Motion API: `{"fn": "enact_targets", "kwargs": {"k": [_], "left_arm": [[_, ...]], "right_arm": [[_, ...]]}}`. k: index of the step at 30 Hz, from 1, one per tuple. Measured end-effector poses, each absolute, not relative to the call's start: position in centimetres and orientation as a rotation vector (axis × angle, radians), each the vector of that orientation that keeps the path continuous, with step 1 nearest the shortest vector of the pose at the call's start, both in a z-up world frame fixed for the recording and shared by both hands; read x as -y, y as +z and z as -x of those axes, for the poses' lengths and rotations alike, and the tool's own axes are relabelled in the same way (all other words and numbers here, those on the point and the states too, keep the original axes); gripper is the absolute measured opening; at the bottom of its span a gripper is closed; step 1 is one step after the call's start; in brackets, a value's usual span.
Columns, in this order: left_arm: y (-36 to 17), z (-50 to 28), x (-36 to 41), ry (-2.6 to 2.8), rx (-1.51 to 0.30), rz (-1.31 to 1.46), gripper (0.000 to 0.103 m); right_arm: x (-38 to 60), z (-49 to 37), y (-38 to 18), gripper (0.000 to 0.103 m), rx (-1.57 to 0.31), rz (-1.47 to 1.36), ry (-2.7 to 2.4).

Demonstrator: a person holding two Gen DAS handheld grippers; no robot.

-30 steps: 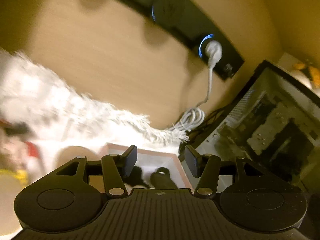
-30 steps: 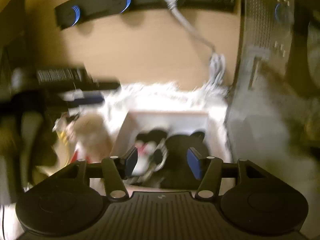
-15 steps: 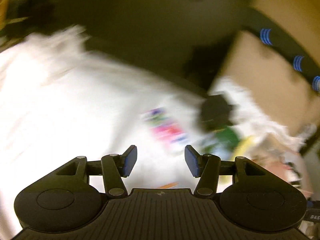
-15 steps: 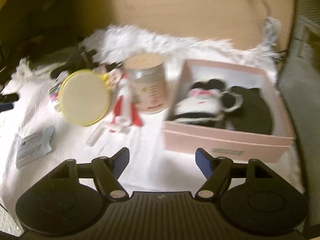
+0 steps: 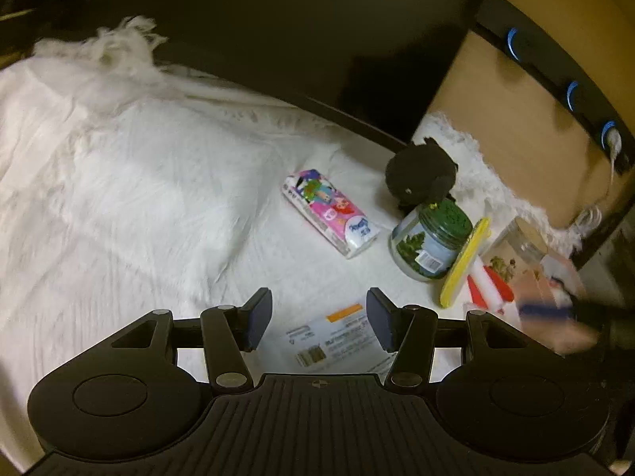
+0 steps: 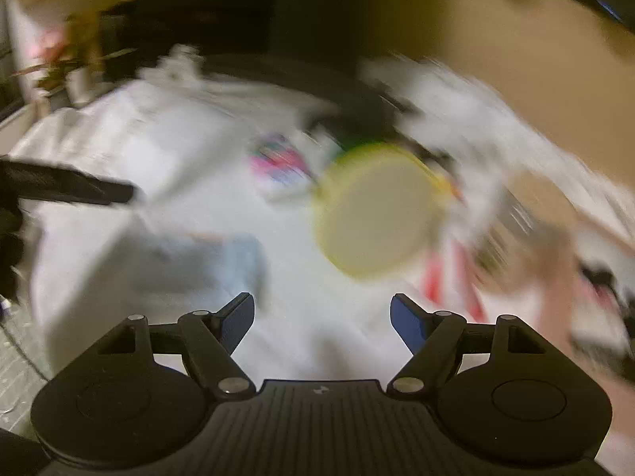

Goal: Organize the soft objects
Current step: 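Grasp the pink Kleenex tissue pack with the right tool while the left tool reaches toward the clear bag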

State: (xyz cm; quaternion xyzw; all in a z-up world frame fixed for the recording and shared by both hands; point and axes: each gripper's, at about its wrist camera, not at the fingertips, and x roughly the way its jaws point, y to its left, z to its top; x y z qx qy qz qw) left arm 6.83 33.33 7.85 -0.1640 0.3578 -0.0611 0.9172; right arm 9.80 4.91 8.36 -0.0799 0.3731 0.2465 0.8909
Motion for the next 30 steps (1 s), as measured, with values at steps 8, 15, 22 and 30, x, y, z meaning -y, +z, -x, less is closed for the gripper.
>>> {"fn": "enact_targets", "kwargs": {"k": [8, 15, 22, 30], "left_arm": [[6.0, -6.2, -33.0, -0.299, -0.766, 0.178, 0.057], [4.5, -4.0, -36.3, -0.291, -0.760, 0.291, 0.057], [4.2, -3.9, -37.7, -0.300, -0.758, 0.313, 0.057], [3.9, -6.6, -38.2, -0.236, -0.746, 0.371, 0.057]], "right_arm": [[-18.1, -20.5, 13.4, 0.076, -0.892, 0.231, 0.655], [-28.7, -27.4, 7.5, 0.075, -0.984, 0.613, 0.430], [-28.7, -29.4, 5.1, 0.043, -1.028, 0.655, 0.372], [-25.4, -23.0, 11.3, 0.041, -0.967, 0.448, 0.538]]}}
